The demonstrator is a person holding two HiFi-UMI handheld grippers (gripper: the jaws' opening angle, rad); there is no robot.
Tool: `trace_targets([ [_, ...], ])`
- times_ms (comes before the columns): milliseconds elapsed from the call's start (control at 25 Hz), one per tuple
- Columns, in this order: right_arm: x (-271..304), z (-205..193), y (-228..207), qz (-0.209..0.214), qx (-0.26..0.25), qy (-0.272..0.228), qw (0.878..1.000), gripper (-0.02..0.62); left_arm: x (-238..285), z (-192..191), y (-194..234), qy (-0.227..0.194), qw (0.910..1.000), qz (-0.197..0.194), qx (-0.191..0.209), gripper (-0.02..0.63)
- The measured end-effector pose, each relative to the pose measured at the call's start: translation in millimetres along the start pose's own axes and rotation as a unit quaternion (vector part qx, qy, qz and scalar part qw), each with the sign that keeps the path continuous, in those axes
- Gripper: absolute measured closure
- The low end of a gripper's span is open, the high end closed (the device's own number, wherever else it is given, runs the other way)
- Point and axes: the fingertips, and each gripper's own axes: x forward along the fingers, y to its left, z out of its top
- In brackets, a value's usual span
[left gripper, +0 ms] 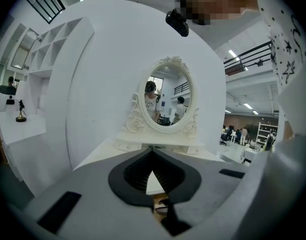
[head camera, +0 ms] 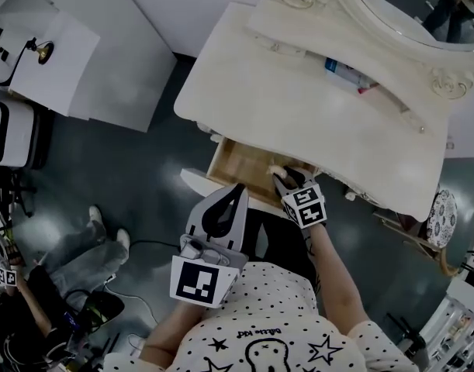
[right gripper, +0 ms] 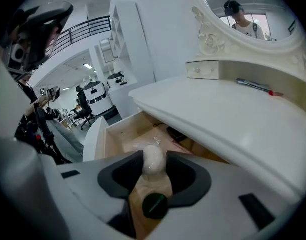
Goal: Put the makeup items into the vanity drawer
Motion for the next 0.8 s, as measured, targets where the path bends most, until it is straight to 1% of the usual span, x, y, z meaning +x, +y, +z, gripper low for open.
trace_targets([
  [240,15.5,-5.5,-0.7,0.017,-0.008,0.027,0.999,0.44,2.6,-4.0,6.6,0.006,0.9999,0.013,-0.007,0.611],
  [480,25.7,-6.0,2.6,0.032,-0.024,0.047,0.998,0.439,7.9,-3.3,5.4,0.007,0.9998,0.016,-0.01,0.611],
  [800,30.4,-7.8,7.9,0.055,-0.028,0.054,0.997,0.423,10.2,-2.1,8.6,0.005,0.9997,0.023,-0.006,0.611],
])
